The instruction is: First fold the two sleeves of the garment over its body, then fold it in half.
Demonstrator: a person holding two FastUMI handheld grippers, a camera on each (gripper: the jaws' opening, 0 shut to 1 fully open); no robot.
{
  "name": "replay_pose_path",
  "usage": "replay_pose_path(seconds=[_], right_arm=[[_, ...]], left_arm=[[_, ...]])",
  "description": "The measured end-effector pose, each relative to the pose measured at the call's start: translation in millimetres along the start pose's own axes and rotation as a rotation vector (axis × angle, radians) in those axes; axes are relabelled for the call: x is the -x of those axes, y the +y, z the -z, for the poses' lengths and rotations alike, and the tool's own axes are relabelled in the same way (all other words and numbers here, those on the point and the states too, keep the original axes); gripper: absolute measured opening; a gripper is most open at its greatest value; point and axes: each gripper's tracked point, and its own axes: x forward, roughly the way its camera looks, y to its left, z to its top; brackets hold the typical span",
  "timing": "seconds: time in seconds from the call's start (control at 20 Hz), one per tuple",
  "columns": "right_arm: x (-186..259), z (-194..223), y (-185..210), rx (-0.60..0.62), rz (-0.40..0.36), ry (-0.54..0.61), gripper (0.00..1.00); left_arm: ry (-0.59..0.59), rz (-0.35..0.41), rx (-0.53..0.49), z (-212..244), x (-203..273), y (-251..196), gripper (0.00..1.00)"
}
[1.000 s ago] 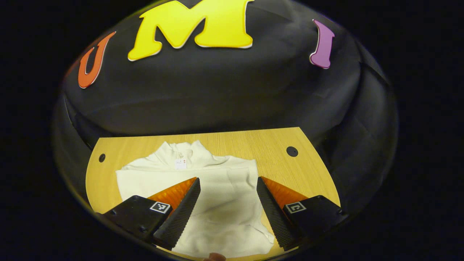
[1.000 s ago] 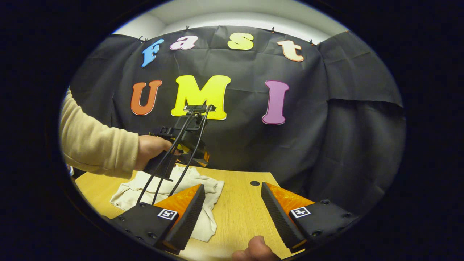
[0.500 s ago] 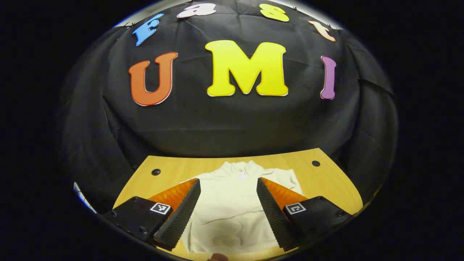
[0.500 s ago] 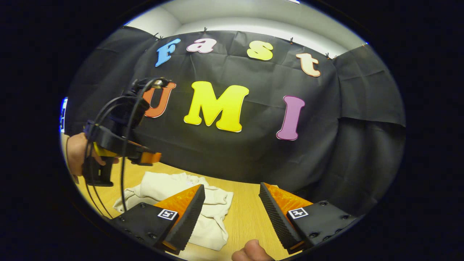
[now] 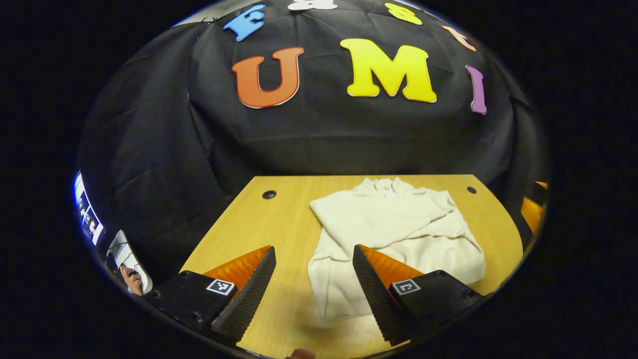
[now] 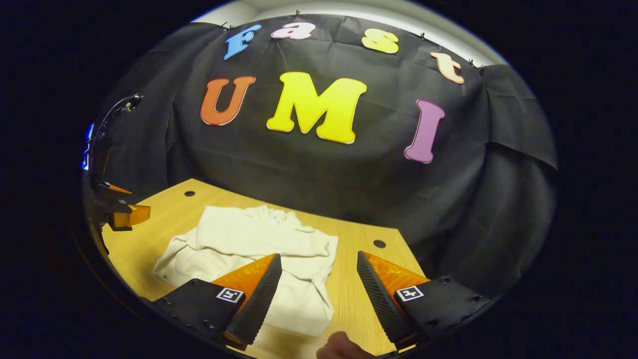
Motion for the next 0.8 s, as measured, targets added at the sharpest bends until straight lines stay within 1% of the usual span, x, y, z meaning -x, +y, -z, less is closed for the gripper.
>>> replay_pose_path(seconds=[0.1, 0.15, 0.2, 0.35, 0.45, 0.6, 0.7, 0.8], right_arm=[[-8.6, 26.3, 8.9, 0.011, -0.015, 0.075, 0.94], [-17.8, 57.6, 13.4, 0.027, -0.028, 0.16, 0.94], [-22.6, 73.3, 14.7, 0.018, -0.032, 0.211, 0.95], [-26.1, 128.2, 13.1, -0.028, -0.024, 0.412, 0.94], [-33.6, 151.5, 13.7, -0.054, -0.033, 0.508, 0.94], [-42.0, 189.5, 5.1, -0.097, 0.006, 0.659, 0.95], [-44.1, 209.1, 0.9, -0.112, 0.016, 0.756, 0.94], [-45.9, 221.4, 1.6, -0.142, 0.009, 0.821, 0.95]], left_arm=[[0.104, 0.0, 0.012, 37.1, -8.3, 2.8, 0.98], [0.163, 0.006, 0.027, 59.6, -14.6, 0.0, 0.99], [0.188, 0.014, 0.034, 65.4, -16.8, -4.0, 0.98], [0.289, 0.043, 0.027, 95.3, -26.2, -17.5, 0.98], [0.372, 0.056, 0.033, 113.7, -28.6, -23.3, 0.99], [0.541, 0.063, 0.067, 143.7, -27.6, -34.8, 0.99], [0.626, 0.065, 0.057, 156.7, -31.3, -34.8, 0.99], [0.691, 0.061, 0.044, 163.0, -34.7, -34.7, 0.99]])
